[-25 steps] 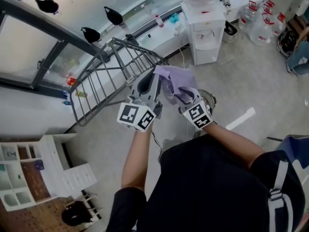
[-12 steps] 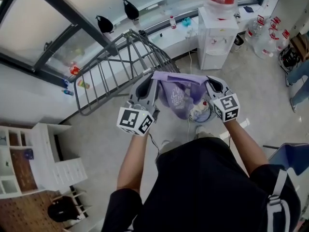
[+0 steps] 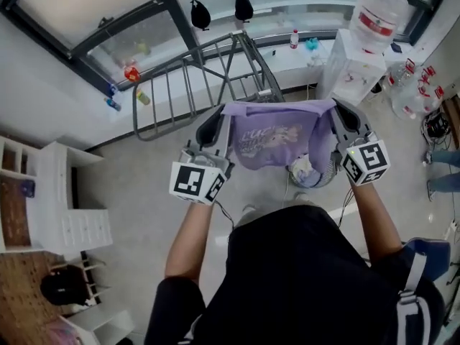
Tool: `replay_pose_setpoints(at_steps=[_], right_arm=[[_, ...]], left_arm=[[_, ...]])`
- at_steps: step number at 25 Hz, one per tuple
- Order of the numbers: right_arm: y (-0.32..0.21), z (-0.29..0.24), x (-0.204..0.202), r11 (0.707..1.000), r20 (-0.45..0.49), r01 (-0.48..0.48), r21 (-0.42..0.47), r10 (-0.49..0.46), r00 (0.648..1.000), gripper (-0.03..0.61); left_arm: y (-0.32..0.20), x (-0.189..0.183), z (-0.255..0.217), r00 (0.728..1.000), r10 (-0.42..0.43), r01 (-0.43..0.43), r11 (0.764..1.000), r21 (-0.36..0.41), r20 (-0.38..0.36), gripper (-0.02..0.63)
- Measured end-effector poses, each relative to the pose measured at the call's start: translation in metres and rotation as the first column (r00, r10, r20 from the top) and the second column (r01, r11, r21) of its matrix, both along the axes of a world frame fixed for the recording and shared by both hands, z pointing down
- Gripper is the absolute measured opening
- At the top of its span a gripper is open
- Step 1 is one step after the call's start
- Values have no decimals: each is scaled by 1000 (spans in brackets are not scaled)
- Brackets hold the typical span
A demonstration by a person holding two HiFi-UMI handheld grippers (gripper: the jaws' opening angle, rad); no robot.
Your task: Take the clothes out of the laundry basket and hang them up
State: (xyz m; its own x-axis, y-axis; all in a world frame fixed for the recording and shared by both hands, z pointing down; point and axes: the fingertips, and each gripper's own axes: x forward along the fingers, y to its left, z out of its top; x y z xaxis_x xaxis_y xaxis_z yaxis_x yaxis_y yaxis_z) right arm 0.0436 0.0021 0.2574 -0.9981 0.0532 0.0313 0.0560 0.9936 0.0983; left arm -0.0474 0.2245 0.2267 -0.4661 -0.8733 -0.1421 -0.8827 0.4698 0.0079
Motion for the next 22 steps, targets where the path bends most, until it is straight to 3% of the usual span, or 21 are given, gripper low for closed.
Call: replay_pose_setpoints(at_steps=[5, 10, 22], right_arm=[[69, -34, -36, 995, 65, 91, -48, -88, 994, 6], [134, -62, -84, 979, 100, 203, -7, -202, 974, 6], [257, -73, -198, 898, 118, 439, -38, -432, 894, 8]], left_arm=[[72, -31, -18, 995, -98, 98, 995, 28, 32, 15], [144, -62, -36, 978, -203, 201, 978, 59, 47, 15], [275, -130, -53, 905, -419, 414, 908, 72, 78, 15]])
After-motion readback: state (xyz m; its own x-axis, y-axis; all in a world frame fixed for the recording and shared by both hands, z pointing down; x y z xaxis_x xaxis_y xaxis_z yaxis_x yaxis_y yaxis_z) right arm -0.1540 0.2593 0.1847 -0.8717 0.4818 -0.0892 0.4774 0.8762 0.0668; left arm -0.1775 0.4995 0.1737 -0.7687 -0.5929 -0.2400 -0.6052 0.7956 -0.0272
